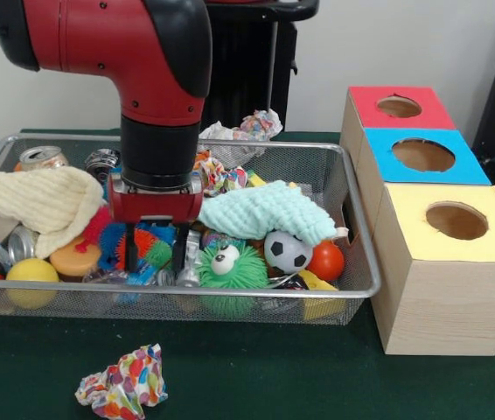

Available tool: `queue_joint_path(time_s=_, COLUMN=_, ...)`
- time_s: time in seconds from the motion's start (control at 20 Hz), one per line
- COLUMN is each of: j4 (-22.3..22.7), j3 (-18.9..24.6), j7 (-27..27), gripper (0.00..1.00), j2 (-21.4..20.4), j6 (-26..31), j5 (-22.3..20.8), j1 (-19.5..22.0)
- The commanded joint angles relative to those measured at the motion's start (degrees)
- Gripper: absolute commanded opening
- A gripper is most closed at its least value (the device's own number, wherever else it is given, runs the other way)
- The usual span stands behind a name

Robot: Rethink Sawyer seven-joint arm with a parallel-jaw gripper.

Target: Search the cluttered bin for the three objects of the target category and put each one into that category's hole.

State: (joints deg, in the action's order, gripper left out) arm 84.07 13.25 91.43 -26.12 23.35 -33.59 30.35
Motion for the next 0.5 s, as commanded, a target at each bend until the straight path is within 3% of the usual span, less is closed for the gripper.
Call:
queue_joint_path(time_s=0.05, j4=2.7, j3=4.8, j7=-1.2, gripper=1.0, j2=5.0, j6=-4.1, j5=-2.6, j1=2.4)
queue_joint_path(time_s=0.5, j4=1.6, j3=4.0, j7=-0.5, gripper=1.0, j2=7.0, j6=-6.6, j5=-3.0, j1=2.2)
